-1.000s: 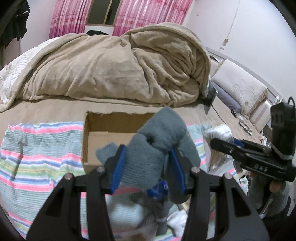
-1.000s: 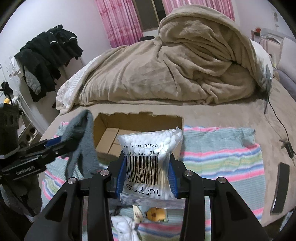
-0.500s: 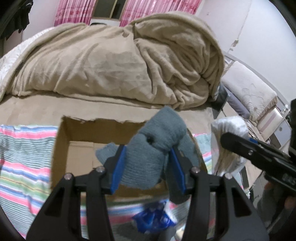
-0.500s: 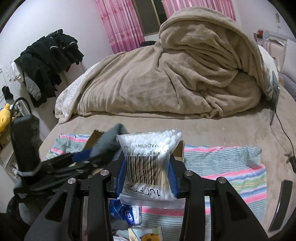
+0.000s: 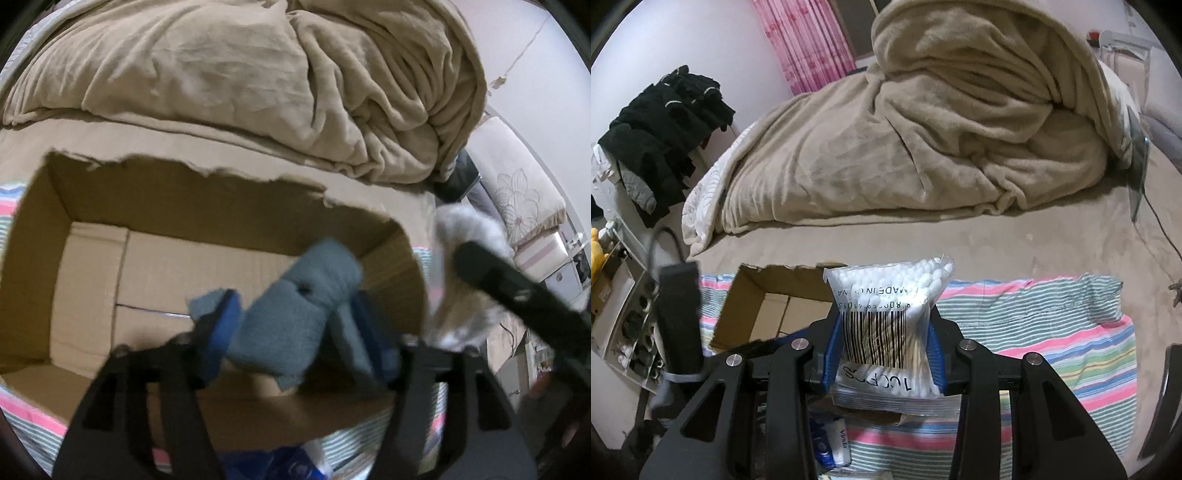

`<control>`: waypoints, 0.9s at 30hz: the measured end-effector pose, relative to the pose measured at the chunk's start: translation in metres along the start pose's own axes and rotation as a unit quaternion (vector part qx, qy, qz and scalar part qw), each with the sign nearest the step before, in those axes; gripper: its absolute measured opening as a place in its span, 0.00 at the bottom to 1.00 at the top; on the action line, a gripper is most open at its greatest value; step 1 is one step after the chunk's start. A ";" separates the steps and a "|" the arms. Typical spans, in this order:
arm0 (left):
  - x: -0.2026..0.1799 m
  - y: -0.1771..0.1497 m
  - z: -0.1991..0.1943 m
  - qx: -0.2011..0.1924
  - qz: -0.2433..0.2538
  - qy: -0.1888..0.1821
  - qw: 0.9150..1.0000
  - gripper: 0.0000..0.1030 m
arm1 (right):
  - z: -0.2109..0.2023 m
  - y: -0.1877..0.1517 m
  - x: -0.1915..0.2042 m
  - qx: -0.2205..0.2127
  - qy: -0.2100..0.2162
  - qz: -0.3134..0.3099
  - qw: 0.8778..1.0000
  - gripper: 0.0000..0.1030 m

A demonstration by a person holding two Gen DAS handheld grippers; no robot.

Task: Organize objects
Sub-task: 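Carry the grey sock and cotton swab bag into the box and release both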

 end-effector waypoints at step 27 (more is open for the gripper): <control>0.064 -0.035 -0.154 -0.082 0.015 0.055 0.995 0.81 | -0.018 -0.025 0.028 0.011 -0.018 -0.005 1.000 0.67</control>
Point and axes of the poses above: each gripper's, at about its wrist camera, not at the fingertips, and z roughly the way its jaws point, x to its left, y to its top, the point moved 4 cm from there along z, roughly the way its jaws point, and after that the axes turned 7 degrees about -z, right-handed, at the moved point
